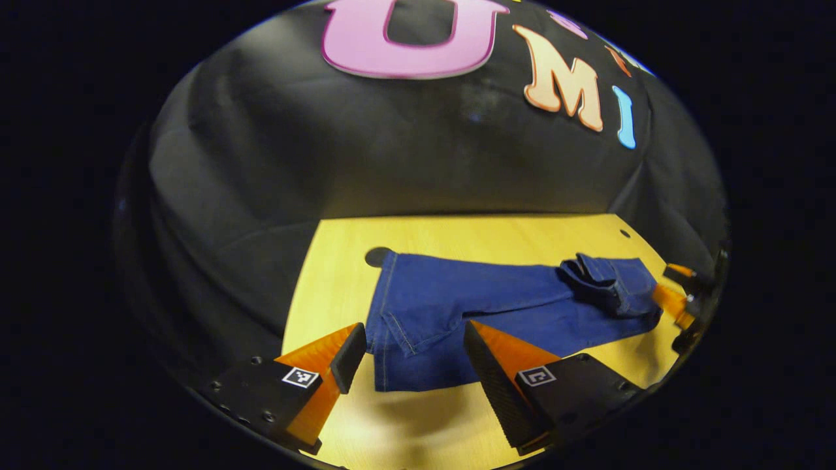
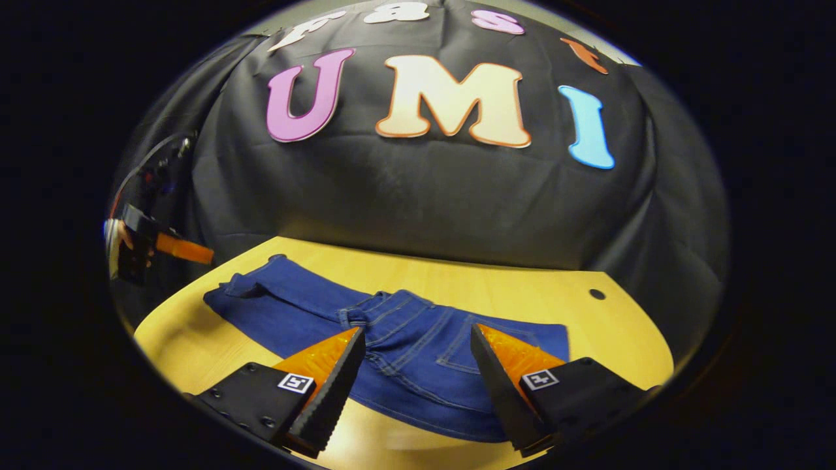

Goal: Grasp the waist and the cuffs of the jeans and fold them to make the two legs overlap; first hold the waist and fold one-third of the jeans toward the cuffs, then hold the cuffs and fold the remaining one-third in the same direction to finish folding.

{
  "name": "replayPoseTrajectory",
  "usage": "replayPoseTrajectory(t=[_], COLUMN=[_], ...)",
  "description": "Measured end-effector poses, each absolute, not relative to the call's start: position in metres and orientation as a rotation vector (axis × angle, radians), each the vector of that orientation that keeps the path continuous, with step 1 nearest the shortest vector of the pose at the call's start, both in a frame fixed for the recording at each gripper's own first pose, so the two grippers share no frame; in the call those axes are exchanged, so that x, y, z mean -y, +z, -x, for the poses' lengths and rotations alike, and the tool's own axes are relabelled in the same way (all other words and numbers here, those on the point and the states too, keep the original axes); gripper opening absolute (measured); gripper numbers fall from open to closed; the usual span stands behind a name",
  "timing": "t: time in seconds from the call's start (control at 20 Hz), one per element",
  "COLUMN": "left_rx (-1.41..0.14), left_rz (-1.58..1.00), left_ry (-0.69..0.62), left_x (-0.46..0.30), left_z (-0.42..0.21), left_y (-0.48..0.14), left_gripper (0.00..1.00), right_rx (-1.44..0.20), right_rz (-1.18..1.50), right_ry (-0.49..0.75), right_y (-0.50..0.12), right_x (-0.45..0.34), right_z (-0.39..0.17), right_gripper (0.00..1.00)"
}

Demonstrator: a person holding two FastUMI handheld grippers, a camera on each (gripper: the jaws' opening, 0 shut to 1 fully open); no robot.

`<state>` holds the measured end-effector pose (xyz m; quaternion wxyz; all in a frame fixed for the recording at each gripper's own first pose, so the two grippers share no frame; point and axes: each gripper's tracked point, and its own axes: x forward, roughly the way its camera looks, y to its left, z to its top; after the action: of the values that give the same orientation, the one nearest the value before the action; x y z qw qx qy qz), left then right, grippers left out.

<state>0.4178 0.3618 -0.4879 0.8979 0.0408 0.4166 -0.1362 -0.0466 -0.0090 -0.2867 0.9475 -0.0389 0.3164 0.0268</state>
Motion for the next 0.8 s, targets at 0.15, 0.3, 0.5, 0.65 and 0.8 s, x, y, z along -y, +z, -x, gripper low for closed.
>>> replayPoseTrajectory(t=[0.15, 0.3, 0.5, 0.65, 0.8], left_rx=[-0.924, -1.006, -1.047, -1.074, -1.1], left_rz=[-0.11, -0.113, -0.125, -0.139, -0.135], left_ry=[-0.277, -0.262, -0.254, -0.274, -0.317], left_x=[-0.377, -0.389, -0.396, -0.39, -0.379], left_z=[-0.435, -0.446, -0.451, -0.445, -0.439], left_y=[-0.524, -0.558, -0.579, -0.581, -0.578], left_gripper=[0.95, 0.95, 0.96, 0.96, 0.7], right_rx=[-0.637, -0.655, -0.663, -0.672, -0.665], right_rz=[0.14, 0.199, 0.204, 0.202, 0.198], right_ry=[-0.019, -0.079, -0.114, -0.108, -0.12], right_y=[-0.258, -0.246, -0.238, -0.239, -0.235], right_x=[0.051, 0.082, 0.101, 0.104, 0.112], right_z=[0.064, 0.082, 0.09, 0.091, 0.091], right_gripper=[0.99, 0.99, 0.99, 0.99, 1.0])
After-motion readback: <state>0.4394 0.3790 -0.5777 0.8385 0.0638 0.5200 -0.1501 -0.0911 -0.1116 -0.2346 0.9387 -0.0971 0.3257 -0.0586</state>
